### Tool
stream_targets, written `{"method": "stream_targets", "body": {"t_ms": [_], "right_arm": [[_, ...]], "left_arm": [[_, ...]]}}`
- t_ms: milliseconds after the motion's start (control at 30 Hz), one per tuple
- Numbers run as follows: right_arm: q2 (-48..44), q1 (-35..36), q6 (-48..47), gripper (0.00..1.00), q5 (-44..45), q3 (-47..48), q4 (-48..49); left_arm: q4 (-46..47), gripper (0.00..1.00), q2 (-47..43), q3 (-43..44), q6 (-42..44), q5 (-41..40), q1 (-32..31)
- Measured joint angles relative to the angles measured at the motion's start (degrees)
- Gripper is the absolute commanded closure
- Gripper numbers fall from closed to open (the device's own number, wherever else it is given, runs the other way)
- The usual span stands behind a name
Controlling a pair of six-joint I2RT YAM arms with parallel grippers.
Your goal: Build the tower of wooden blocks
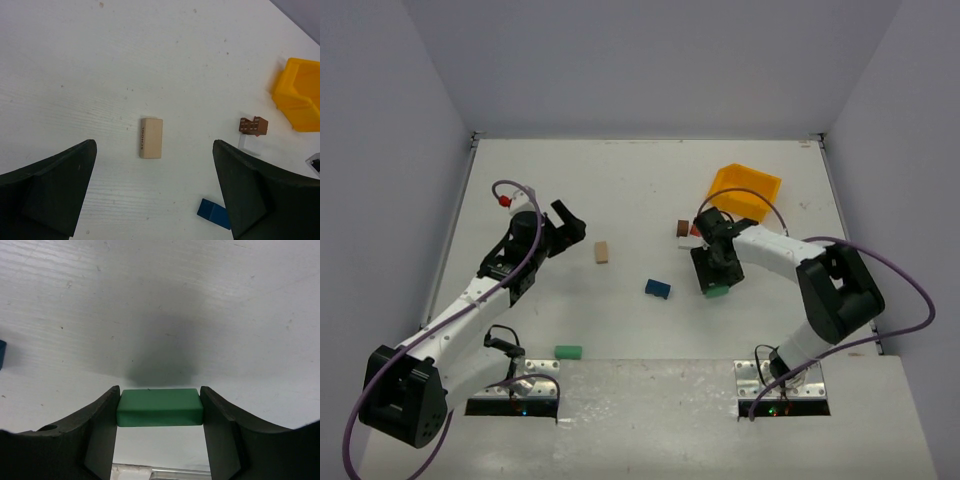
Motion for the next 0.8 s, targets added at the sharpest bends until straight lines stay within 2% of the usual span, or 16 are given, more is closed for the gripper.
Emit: {"method": "stream_targets", "body": {"t_ms": [133, 233, 400, 600, 800], "right_arm": [[5.58, -0.01, -1.27, 0.34, -1.14, 3.01, -0.44], [8.99, 0.00, -2.08, 0.19, -2.23, 7.03, -0.41], [13.02, 0.03, -2.72, 0.01, -2.58, 12.35, 0.27], [11.29, 0.15, -2.62, 0.01, -2.10, 10.54, 3.50], [0.97, 0.15, -2.52, 0.01, -2.37, 1.27, 8.11]], "left_arm": [[0.09, 0.00, 0.00, -0.17, 0.16, 0.00, 0.00], [0.15, 0.00, 0.00, -0.19, 0.19, 0.02, 0.00], [0.17, 0.00, 0.00, -0.19, 0.20, 0.02, 0.00], [0.17, 0.00, 0.00, -0.19, 0.34, 0.04, 0.00], [0.29, 0.00, 0.00, -0.22, 0.37, 0.31, 0.00]]}}
